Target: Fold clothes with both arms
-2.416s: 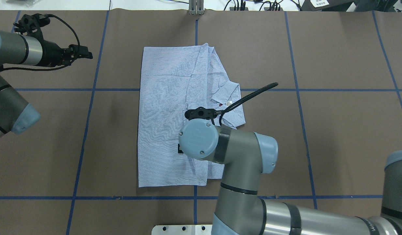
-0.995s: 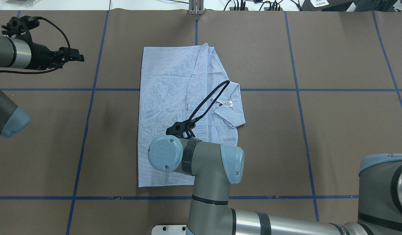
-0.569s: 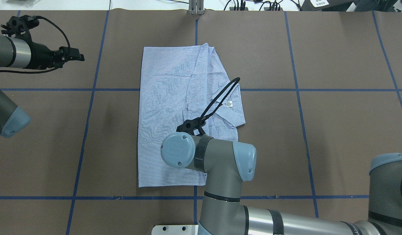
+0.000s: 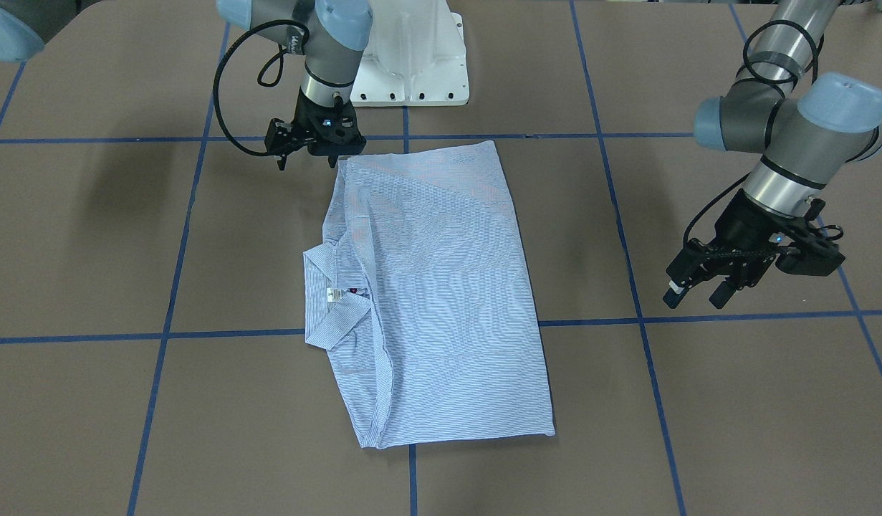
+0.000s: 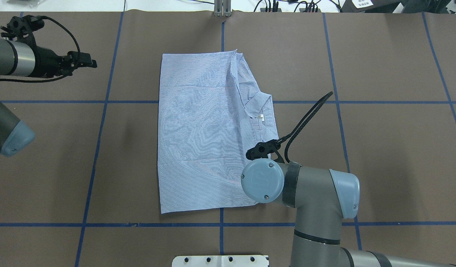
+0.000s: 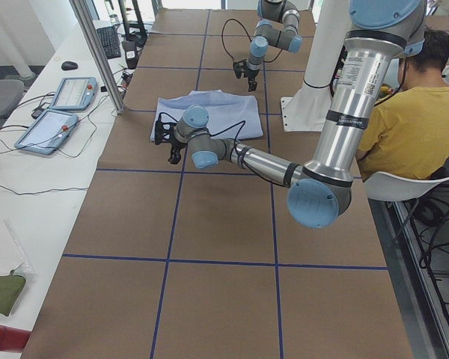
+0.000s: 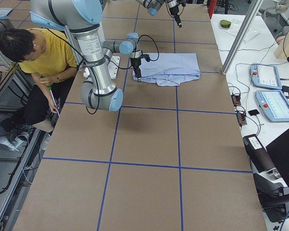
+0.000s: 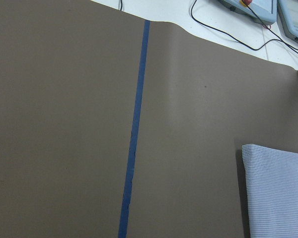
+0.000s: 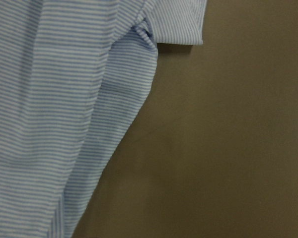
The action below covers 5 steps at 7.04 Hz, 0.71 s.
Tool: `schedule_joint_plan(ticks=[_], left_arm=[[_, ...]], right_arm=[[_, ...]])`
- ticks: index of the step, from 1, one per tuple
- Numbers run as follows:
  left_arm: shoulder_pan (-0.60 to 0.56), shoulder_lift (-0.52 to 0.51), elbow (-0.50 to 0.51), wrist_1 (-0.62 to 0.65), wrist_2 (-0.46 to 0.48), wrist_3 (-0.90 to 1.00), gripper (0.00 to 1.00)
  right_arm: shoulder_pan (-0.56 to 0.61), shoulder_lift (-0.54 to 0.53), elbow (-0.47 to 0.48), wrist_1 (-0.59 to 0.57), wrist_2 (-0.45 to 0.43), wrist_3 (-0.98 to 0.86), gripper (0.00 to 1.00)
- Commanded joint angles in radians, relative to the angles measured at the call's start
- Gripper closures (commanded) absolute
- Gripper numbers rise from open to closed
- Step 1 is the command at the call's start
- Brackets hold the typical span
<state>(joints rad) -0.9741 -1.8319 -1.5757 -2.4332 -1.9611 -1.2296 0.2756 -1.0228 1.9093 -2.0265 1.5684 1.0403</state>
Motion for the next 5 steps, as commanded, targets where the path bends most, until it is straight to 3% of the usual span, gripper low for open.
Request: schedule_joint_plan(ticks=[1, 3, 4, 5], left_arm=[[0.0, 0.0, -0.007, 0.002, 0.001, -0.001, 0.0], [0.0, 0.0, -0.024, 0.003, -0.001, -0.001, 0.0], [0.0, 0.0, -0.047, 0.009, -0.001, -0.043, 0.0], [0.003, -0.001, -0.052, 0.01, -0.001, -0.069, 0.0]], right_arm=[[0.01, -0.01, 0.034, -0.023, 0.013, 0.035, 0.0], [0.031, 0.015, 0.036, -0.008, 0.025, 0.088, 0.0], [0.031, 0.029, 0.043, -0.006, 0.027, 0.271, 0.0], [-0.007, 0.015, 0.045, 0.094, 0.009, 0.564, 0.0]])
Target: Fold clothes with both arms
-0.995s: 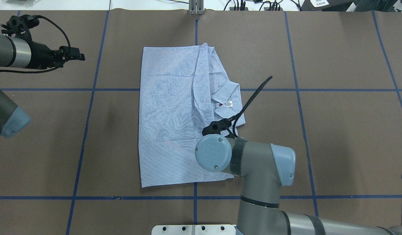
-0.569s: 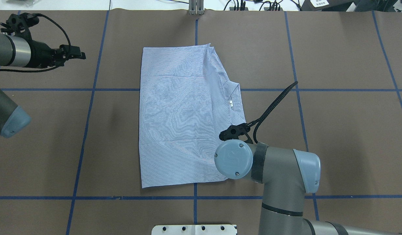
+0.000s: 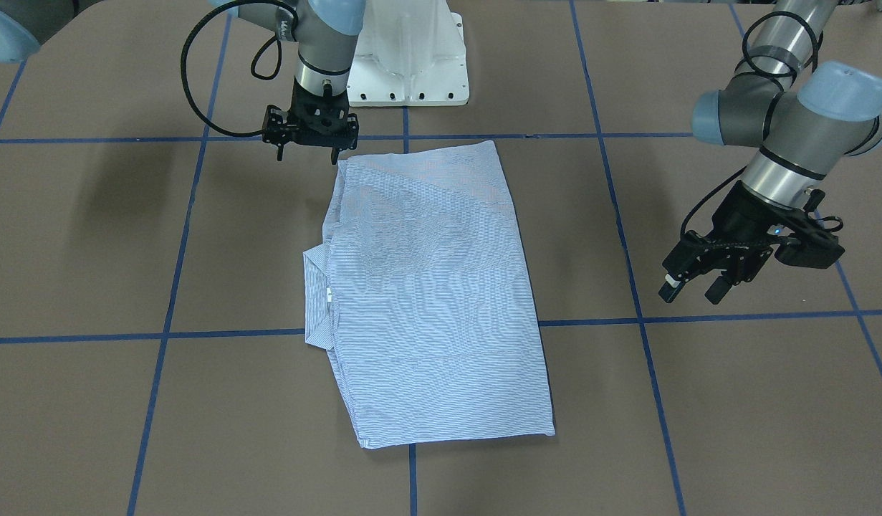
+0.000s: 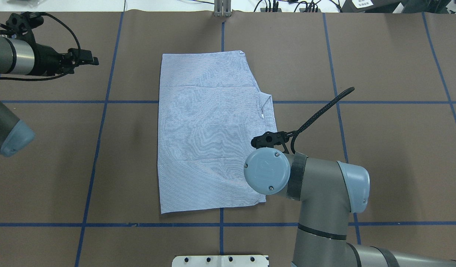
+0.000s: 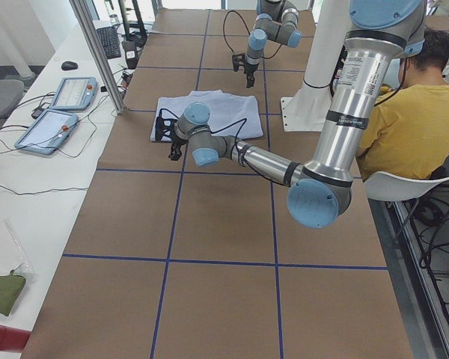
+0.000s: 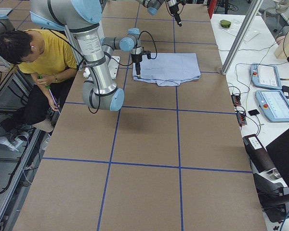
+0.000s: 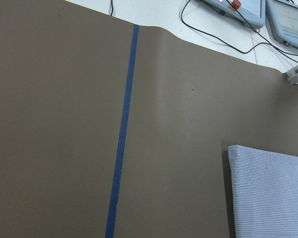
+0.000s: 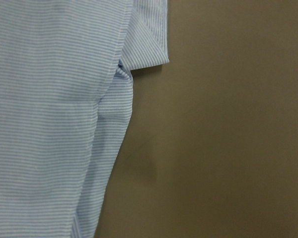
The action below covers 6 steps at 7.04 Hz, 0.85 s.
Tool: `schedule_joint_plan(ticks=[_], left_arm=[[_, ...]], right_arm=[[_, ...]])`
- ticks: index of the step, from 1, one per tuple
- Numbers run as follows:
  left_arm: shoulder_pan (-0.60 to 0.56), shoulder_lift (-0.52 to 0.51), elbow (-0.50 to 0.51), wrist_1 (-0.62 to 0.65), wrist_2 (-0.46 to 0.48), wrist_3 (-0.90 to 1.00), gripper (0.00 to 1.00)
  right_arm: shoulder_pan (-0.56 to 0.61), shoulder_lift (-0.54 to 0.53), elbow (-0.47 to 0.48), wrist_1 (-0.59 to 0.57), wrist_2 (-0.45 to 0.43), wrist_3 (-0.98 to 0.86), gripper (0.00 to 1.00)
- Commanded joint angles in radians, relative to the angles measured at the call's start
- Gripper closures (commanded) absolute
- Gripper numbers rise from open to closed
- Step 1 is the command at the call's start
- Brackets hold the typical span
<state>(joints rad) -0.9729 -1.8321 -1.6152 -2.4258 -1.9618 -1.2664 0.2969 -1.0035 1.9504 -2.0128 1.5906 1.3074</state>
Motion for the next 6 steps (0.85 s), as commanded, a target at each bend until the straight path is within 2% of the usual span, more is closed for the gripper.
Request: schedule_joint_plan(ticks=[1, 2, 3, 5, 6], left_arm=[[0.002, 0.0, -0.012, 0.001, 0.001, -0.033, 0.0], [0.002, 0.0, -0.012, 0.001, 0.001, -0.033, 0.0], [0.002, 0.0, -0.012, -0.001, 0.001, -0.033, 0.0], [0.002, -0.001, -0.012, -0.001, 0.001, -0.033, 0.0], [0.002, -0.001, -0.012, -0.001, 0.001, -0.033, 0.0]], right_arm=[[-0.047, -0.044, -0.001, 0.264, -0.055, 0.584, 0.0], [-0.058, -0.088, 0.001, 0.398, -0.063, 0.769, 0.0], [-0.07, -0.098, 0.001, 0.439, -0.083, 0.953, 0.01], [-0.125, -0.128, -0.001, 0.442, -0.185, 1.212, 0.08], [-0.139, -0.13, -0.005, 0.442, -0.192, 1.224, 0.09]])
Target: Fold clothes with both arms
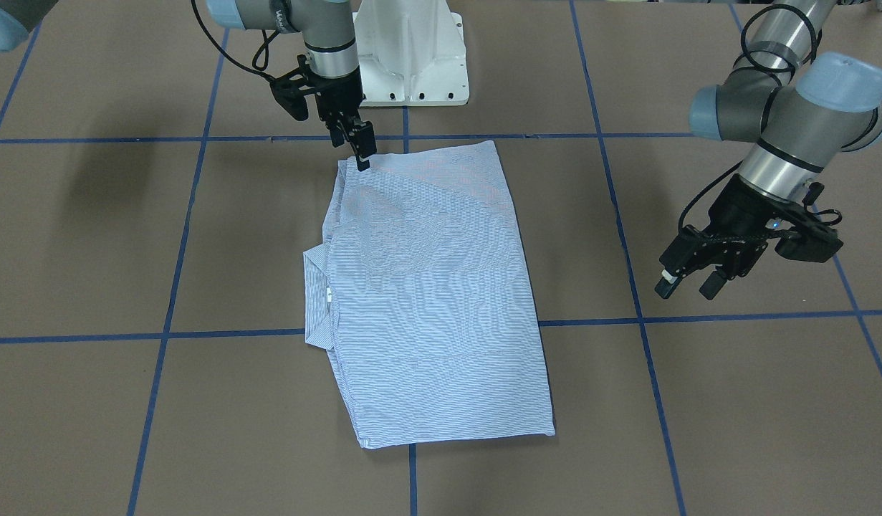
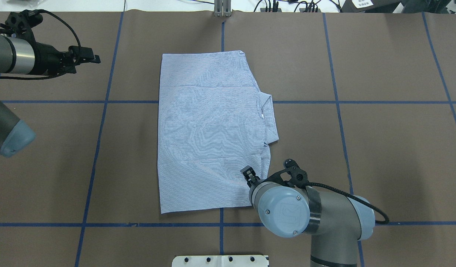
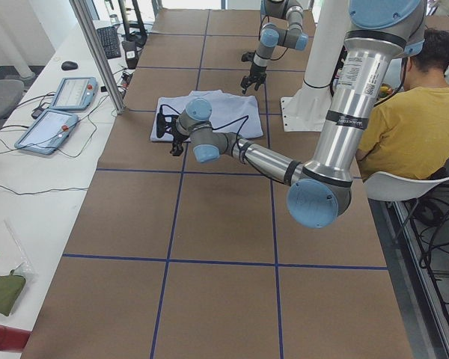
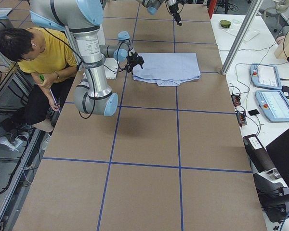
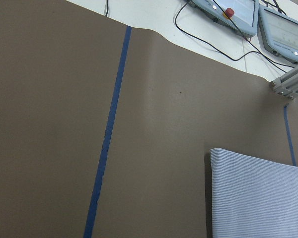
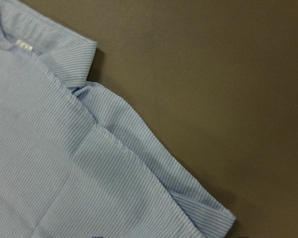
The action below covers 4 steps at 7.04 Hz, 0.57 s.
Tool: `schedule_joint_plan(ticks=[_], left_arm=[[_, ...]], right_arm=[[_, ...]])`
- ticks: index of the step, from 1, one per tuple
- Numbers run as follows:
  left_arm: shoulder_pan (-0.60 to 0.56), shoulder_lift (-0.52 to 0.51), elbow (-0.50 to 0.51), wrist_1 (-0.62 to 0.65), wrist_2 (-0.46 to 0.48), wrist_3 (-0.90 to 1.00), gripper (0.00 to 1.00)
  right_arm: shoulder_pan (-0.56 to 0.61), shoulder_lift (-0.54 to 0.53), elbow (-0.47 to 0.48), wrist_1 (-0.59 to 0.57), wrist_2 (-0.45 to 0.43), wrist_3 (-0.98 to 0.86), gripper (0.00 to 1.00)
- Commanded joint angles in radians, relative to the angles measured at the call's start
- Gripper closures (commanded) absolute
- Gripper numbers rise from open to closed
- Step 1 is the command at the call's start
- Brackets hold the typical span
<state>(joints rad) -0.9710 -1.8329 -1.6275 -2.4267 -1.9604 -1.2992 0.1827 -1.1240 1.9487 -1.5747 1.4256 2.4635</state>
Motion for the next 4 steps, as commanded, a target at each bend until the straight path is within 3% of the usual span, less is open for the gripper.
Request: schedule_joint_plan(ticks=[1, 4], left_arm=[[0.0, 0.001, 0.0, 0.0, 0.0, -0.002, 0.0], [0.0, 0.001, -0.002, 0.0, 0.002, -0.003, 0.0]], right_arm=[[-0.028, -0.013, -0.013, 0.004, -0.027, 0.063, 0.09], [-0.031, -0.01, -0.052, 0.021, -0.027, 0.06, 0.11]])
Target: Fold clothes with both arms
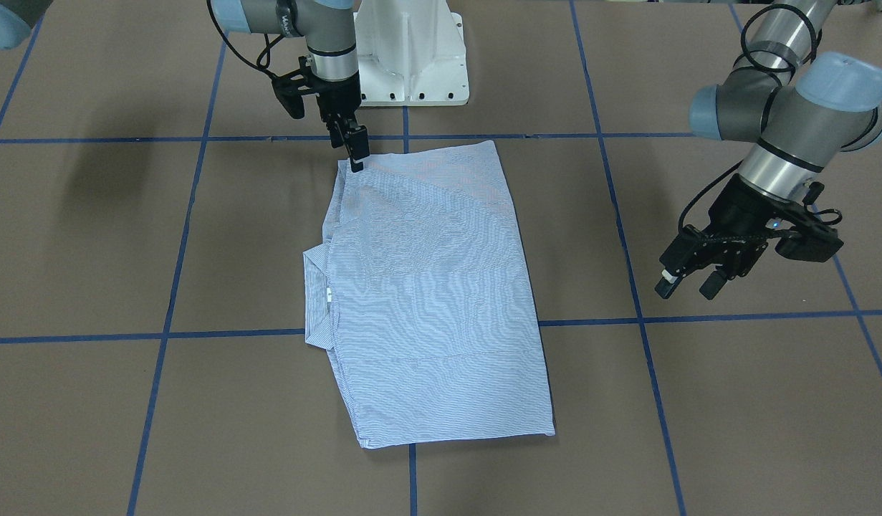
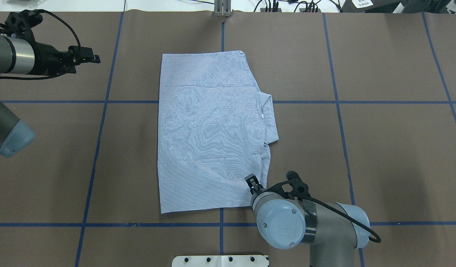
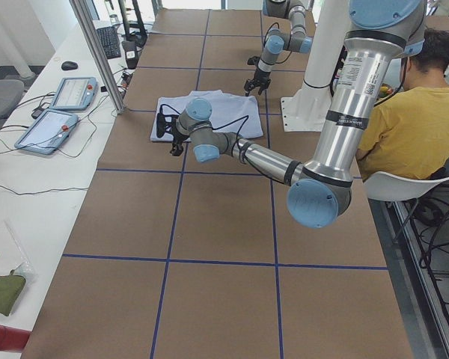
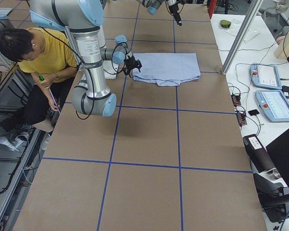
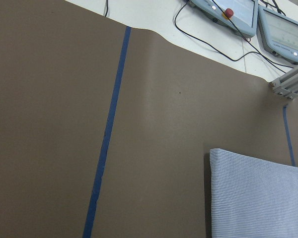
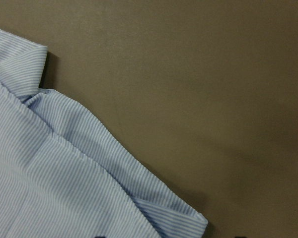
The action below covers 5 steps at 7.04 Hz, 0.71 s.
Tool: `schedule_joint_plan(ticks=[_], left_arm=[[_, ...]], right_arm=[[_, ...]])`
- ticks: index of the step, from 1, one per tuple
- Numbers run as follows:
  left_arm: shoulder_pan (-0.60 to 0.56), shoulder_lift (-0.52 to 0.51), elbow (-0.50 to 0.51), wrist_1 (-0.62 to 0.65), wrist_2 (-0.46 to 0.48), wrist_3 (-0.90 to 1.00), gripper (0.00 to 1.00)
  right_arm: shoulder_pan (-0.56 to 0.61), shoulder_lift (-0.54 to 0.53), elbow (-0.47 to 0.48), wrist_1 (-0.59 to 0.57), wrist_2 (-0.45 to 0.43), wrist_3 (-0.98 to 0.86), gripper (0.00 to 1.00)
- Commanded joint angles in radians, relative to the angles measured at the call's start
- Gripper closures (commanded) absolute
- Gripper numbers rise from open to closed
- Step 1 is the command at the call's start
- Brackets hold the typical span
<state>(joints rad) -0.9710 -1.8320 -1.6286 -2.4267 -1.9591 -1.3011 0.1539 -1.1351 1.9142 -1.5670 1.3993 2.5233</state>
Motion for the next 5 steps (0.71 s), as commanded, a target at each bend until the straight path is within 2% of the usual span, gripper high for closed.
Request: schedule_joint_plan(ticks=[1, 3, 4, 5], left_arm=[[0.0, 0.0, -0.001, 0.0, 0.002, -0.001, 0.0], [0.0, 0.0, -0.008, 0.0, 0.002, -0.001, 0.0], [0.0, 0.0, -0.008, 0.001, 0.002, 0.0, 0.0], [0.0, 0.0, -0.008, 0.0, 0.002, -0.001, 0.0]], right_arm=[[-0.001, -0.002, -0.047, 0.068, 0.0, 0.0, 0.12], [-0.001, 0.0, -0.066, 0.104, -0.002, 0.005, 0.19], [0.003, 0.001, -0.064, 0.104, -0.002, 0.006, 0.4], [0.013, 0.006, -0.057, 0.102, 0.003, 0.006, 0.92]])
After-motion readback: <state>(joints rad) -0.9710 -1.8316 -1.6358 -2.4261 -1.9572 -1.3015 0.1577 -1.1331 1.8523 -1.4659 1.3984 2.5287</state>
